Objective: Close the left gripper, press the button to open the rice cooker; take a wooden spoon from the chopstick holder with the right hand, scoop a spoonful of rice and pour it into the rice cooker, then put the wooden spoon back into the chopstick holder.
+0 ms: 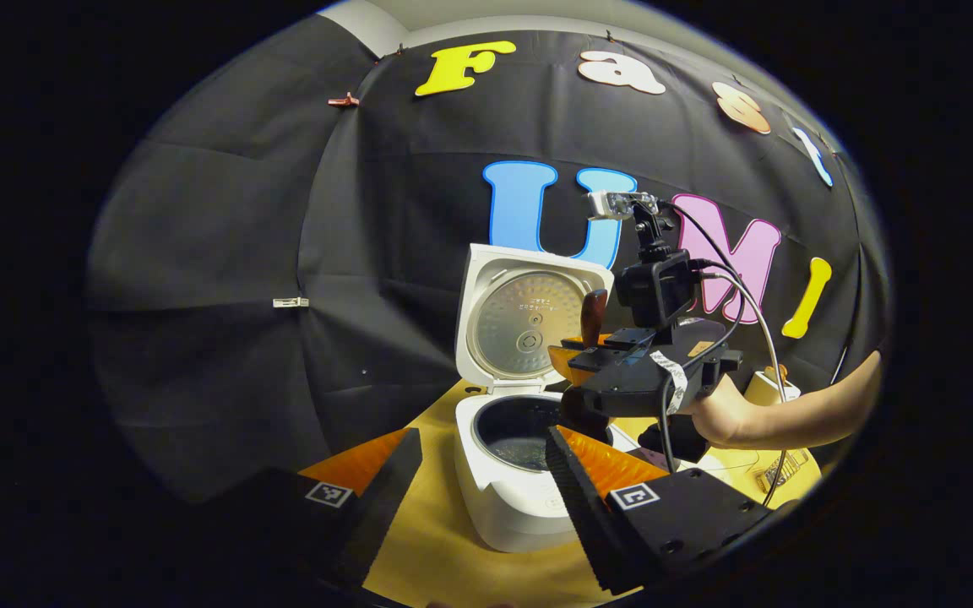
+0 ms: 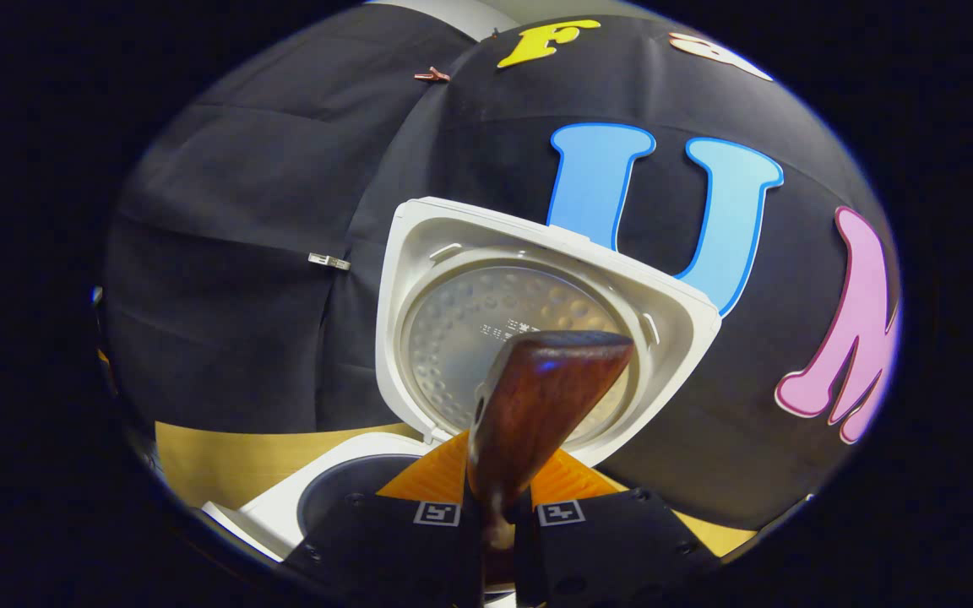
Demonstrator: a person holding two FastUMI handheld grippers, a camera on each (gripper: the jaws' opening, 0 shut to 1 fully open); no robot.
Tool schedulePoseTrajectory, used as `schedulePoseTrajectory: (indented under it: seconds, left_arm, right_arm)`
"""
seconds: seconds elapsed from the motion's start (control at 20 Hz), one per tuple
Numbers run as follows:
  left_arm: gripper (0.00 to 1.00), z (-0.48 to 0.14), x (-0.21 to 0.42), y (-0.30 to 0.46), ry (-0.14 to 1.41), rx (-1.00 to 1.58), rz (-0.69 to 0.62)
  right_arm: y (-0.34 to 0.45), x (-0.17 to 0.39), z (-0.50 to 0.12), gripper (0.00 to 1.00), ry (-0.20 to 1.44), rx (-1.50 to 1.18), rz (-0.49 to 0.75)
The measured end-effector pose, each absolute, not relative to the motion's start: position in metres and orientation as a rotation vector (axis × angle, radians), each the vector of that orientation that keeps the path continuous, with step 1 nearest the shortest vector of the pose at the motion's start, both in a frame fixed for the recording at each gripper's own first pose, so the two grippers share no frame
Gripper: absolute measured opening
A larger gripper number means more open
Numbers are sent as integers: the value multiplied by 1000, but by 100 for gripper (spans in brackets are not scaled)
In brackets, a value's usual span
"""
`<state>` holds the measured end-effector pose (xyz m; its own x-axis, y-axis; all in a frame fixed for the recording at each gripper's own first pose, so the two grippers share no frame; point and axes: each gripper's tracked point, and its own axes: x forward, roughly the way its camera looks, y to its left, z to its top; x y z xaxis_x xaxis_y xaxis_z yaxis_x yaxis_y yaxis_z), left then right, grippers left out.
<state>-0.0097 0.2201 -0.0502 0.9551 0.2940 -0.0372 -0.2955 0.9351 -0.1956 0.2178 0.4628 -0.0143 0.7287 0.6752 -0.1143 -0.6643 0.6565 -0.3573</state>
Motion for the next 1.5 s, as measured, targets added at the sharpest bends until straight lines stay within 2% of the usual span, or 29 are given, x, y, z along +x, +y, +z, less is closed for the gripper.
schedulePoseTrajectory:
  seconds: [0.45, 0.5, 0.55, 0.7, 0.95, 1.0, 1.05, 1.25, 1.5]
  left_arm:
    - [95, -40, -9, 204, 12, -202, 273]
    - [90, -39, -8, 199, 15, -207, 276]
    - [95, -35, -9, 195, 15, -208, 280]
    - [95, -22, -8, 169, 8, -177, 285]
    - [95, -1, 14, 85, -4, -209, 203]
    - [91, 2, 18, 71, -5, -203, 192]
    - [95, 5, 21, 55, -6, -193, 175]
    - [95, 6, 38, -1, 7, -170, 111]
    - [95, 3, 57, -48, 35, -194, 76]
  right_arm:
    - [395, 226, 36, 18, 141, 33, 713]
    - [381, 226, 40, 18, 162, 82, 706]
    - [369, 227, 47, 18, 173, 127, 697]
    - [321, 232, 69, 18, 148, 221, 664]
    - [207, 234, 67, 18, 142, 231, 582]
    - [183, 236, 64, 18, 138, 217, 560]
    - [156, 238, 63, 18, 134, 199, 536]
    - [55, 245, 63, 18, 92, 181, 420]
    - [-59, 247, 37, 18, 118, 222, 261]
